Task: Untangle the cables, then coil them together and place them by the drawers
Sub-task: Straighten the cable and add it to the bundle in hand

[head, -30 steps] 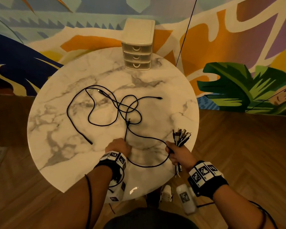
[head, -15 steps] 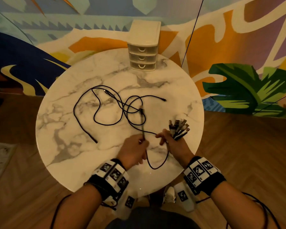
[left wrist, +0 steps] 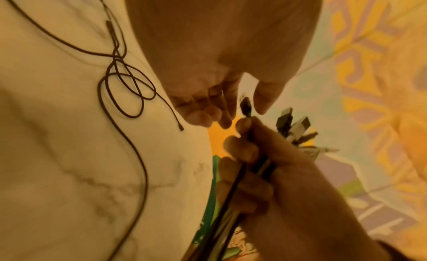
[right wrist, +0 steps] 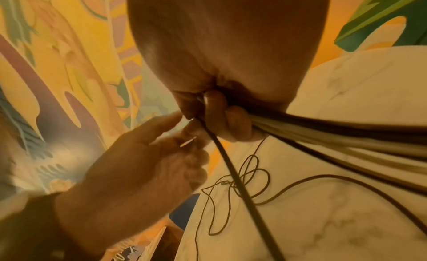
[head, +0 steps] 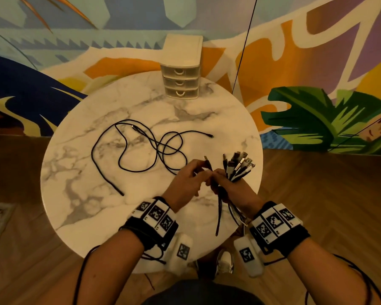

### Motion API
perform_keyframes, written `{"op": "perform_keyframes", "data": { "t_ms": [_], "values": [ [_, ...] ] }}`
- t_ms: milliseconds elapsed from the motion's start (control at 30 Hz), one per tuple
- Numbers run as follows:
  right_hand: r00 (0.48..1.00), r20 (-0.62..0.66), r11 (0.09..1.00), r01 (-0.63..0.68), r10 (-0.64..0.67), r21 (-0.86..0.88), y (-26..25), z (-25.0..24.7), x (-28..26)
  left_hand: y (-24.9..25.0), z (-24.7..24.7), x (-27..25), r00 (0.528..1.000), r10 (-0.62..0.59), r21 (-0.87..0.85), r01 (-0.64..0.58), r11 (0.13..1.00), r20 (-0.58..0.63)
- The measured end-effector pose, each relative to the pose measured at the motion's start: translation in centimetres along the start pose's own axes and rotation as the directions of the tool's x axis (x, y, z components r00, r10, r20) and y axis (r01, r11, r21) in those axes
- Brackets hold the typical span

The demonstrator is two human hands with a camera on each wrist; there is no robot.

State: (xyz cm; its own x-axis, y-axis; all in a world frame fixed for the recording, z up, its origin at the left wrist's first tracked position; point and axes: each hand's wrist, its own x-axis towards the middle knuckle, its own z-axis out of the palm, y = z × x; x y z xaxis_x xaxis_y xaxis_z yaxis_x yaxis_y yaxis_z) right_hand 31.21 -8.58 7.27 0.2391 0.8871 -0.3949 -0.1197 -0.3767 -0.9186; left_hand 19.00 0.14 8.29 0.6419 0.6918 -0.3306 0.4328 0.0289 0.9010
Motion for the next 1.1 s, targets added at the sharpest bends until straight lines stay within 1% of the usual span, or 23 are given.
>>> {"op": "perform_keyframes", "data": {
  "t_ms": [33,100,167,233,300,367,467,533,600,667,700,733,767,800,833,867,900,933,1000,1033,1067,1100],
  "values": [
    [1.000,0.017,1.000,-0.007,0.008,-0.029,0.0,0.0,0.0,0.4,0.0,0.3,1.000,0.012,-0.010,-0.012,1.000,-0.015],
    [0.999,0.037,0.998,-0.017,0.019,-0.057,0.0,0.1,-0.2,1.1,0.2,0.5,0.997,0.064,0.037,-0.062,0.997,-0.048],
    [0.999,0.051,0.997,-0.008,0.012,-0.074,0.1,0.0,-0.4,1.8,0.7,0.4,0.985,0.162,0.073,-0.158,0.985,-0.054],
    [0.999,0.045,0.998,0.028,-0.025,-0.055,-0.1,-0.2,-0.8,2.6,1.5,0.2,0.965,0.258,0.120,-0.249,0.961,-0.057],
    [0.999,-0.003,0.999,0.035,-0.035,0.010,-0.3,-0.5,-1.2,3.3,2.3,0.1,0.944,0.324,0.140,-0.313,0.940,-0.065],
    [0.999,-0.042,0.998,0.031,-0.029,0.062,-0.4,-0.6,-1.3,3.7,2.9,0.0,0.926,0.376,0.151,-0.366,0.918,-0.044],
    [0.994,-0.105,0.999,0.014,-0.010,0.042,0.5,-1.1,-0.9,4.0,3.7,-0.1,0.885,0.465,0.233,-0.455,0.859,0.016],
    [0.991,-0.135,0.998,0.018,-0.009,0.063,1.2,-1.2,-0.6,4.2,3.8,-0.2,0.872,0.488,0.250,-0.479,0.842,0.030],
    [0.989,-0.142,0.993,0.048,-0.032,0.112,1.2,-1.2,-0.7,4.4,4.0,-0.4,0.864,0.504,0.251,-0.490,0.835,0.011],
    [0.979,-0.201,0.973,0.087,-0.043,0.212,0.7,-1.5,-1.2,4.0,4.3,-0.4,0.877,0.476,0.247,-0.448,0.859,-0.067],
    [0.964,-0.265,0.960,0.077,-0.003,0.271,0.4,-1.9,-1.4,3.5,4.4,-0.4,0.903,0.421,0.242,-0.391,0.888,-0.085],
    [0.946,-0.320,0.943,0.061,0.050,0.328,0.2,-2.4,-1.6,2.9,4.8,-0.5,0.940,0.338,0.253,-0.318,0.914,-0.041],
    [0.933,-0.349,0.930,0.049,0.088,0.365,0.0,-2.9,-1.7,1.9,5.1,-0.7,0.969,0.237,0.313,-0.246,0.918,0.066],
    [0.924,-0.367,0.922,0.048,0.104,0.384,0.0,-3.6,-1.5,0.8,5.5,-1.0,0.967,0.128,0.400,-0.209,0.892,0.219],
    [0.917,-0.385,0.918,0.057,0.107,0.392,-0.1,-4.1,-1.4,-0.7,5.8,-1.3,0.935,0.015,0.457,-0.188,0.869,0.355],
    [0.905,-0.413,0.917,0.074,0.103,0.392,-0.2,-4.7,-1.2,-2.4,5.8,-1.5,0.896,-0.067,0.485,-0.174,0.857,0.440],
    [0.888,-0.452,0.914,0.108,0.088,0.391,-0.3,-5.2,-1.1,-4.3,5.4,-1.6,0.874,-0.126,0.530,-0.164,0.832,0.469],
    [0.866,-0.494,0.910,0.148,0.069,0.387,-0.3,-5.7,-1.0,-5.9,4.4,-1.3,0.883,-0.165,0.600,-0.153,0.785,0.440],
    [0.818,-0.574,0.895,0.227,0.038,0.383,-0.1,-6.8,-1.2,-8.4,1.5,-0.3,0.946,-0.158,0.699,-0.091,0.709,0.283],
    [0.799,-0.599,0.875,0.260,0.041,0.408,-0.1,-7.4,-1.4,-9.1,-0.4,0.2,0.970,-0.147,0.698,-0.031,0.715,0.194],
    [0.788,-0.612,0.838,0.286,0.070,0.465,-0.2,-8.2,-1.6,-9.4,-2.1,0.7,0.985,-0.131,0.667,0.024,0.745,0.112],
    [0.789,-0.607,0.781,0.316,0.099,0.538,-0.4,-8.8,-1.8,-9.4,-3.7,1.1,0.993,-0.117,0.633,0.069,0.771,0.034]
  ]
}}
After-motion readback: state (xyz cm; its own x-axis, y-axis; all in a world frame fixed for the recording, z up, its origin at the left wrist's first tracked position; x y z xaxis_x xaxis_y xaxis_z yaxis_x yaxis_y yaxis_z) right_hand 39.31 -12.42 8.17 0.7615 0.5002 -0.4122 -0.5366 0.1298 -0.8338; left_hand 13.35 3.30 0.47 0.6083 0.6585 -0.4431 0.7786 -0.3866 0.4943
